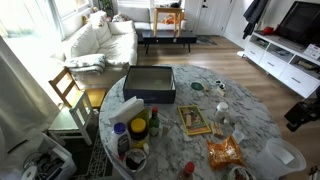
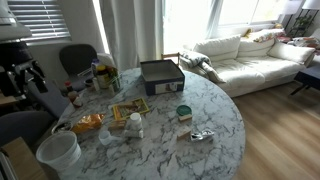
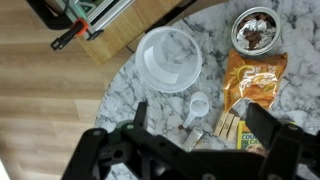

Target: Move the clear cup backwards and put the orange packet in the cup, put the green sauce bottle on the table then put the clear cup in the clear container

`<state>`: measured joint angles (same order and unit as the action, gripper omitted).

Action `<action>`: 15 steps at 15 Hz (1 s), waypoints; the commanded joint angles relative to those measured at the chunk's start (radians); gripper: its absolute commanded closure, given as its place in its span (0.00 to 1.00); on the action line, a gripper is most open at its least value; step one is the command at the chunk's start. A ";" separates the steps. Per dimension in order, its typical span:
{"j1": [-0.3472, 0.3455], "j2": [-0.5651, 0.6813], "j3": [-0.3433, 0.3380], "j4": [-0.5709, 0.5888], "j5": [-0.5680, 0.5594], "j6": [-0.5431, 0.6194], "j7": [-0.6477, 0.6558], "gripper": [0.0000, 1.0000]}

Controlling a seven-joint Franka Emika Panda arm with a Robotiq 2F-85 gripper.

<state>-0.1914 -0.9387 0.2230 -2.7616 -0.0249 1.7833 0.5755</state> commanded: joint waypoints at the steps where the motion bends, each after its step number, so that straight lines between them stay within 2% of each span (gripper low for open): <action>1: -0.013 0.101 -0.055 0.003 0.085 0.018 0.067 0.00; 3: -0.018 0.155 -0.069 0.003 0.120 0.037 0.093 0.00; 5: -0.021 0.206 -0.035 0.004 0.086 0.081 0.133 0.00; 6: -0.003 0.142 -0.069 0.004 0.080 0.036 0.092 0.00; 9: 0.002 0.201 -0.060 0.008 0.077 0.068 0.123 0.00; 12: 0.003 0.209 -0.060 0.011 0.076 0.069 0.125 0.00; 15: -0.063 0.300 -0.036 0.010 0.035 0.084 0.283 0.00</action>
<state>-0.2173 -0.7198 0.1824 -2.7525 0.0504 1.8528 0.7461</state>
